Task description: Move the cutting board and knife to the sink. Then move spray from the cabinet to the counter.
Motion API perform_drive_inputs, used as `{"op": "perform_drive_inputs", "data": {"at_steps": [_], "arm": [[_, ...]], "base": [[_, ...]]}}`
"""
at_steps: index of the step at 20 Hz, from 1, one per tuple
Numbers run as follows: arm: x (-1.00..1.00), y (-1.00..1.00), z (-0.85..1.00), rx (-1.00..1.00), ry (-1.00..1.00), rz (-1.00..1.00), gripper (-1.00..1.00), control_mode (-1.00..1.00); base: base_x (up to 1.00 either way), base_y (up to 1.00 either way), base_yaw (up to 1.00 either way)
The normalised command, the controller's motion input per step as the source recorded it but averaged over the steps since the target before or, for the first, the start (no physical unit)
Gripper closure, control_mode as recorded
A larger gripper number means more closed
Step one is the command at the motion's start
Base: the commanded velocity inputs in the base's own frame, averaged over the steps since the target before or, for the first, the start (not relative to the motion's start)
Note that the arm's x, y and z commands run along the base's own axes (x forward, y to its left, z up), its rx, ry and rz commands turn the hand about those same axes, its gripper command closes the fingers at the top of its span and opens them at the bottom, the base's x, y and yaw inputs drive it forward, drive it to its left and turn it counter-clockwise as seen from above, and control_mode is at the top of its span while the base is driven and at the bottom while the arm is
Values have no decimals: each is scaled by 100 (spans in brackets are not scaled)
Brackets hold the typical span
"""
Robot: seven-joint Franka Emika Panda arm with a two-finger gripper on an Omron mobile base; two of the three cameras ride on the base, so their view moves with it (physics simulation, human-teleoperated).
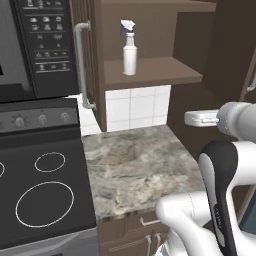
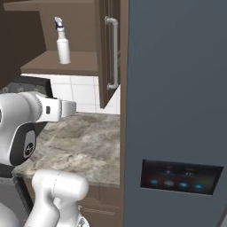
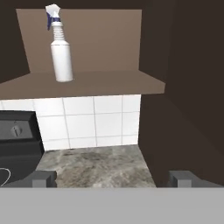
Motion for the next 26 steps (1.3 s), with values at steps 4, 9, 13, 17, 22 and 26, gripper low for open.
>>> {"op": "perform_drive_inputs", "data": {"at_steps": [4,9,13,17,22,26], "arm": [[0,0,0,0,0,0,-100,100],[0,0,0,0,0,0,-100,100],[0,0,0,0,0,0,-100,100],[0,0,0,0,0,0,-100,100],[0,11,33,-7,-9,0,-100,-100],[-1,4,55,-7,-13,0,-100,-100]], "base": [[8,6,26],[0,0,43],[0,2,23],[0,11,2],[0,0,0],[0,0,0]]}}
